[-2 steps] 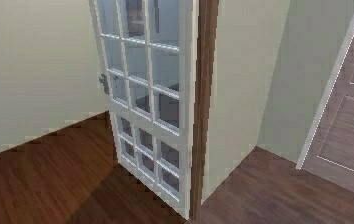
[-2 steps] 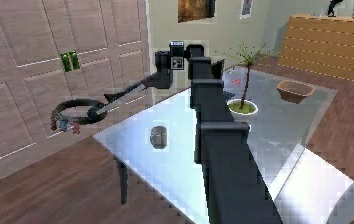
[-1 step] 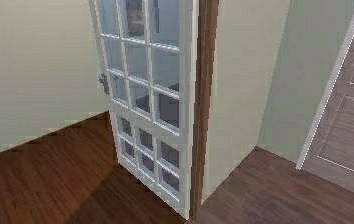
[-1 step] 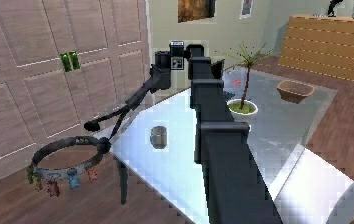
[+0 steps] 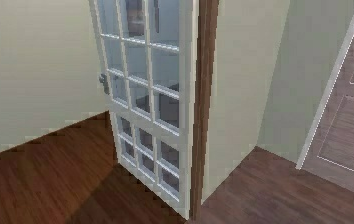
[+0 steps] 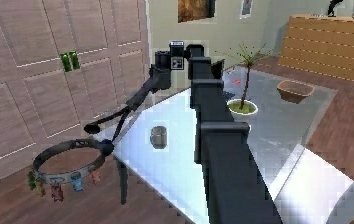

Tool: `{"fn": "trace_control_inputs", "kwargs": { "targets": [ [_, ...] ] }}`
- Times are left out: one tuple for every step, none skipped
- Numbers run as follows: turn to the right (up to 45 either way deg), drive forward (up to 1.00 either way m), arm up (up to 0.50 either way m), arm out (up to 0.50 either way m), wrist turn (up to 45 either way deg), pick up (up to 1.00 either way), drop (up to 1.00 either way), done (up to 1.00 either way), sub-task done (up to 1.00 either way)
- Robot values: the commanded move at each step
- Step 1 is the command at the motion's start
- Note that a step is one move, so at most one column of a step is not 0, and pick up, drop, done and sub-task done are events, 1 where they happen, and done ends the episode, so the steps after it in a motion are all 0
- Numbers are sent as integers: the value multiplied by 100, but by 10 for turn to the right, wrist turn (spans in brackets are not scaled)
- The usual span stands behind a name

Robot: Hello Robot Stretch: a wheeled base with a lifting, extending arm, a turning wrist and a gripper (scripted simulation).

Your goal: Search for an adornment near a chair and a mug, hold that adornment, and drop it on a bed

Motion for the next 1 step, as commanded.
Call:
{"fn": "trace_control_inputs", "kwargs": {
  "targets": [
    [0,0,0,-42,0,0,0,0,0]
  ]
}}
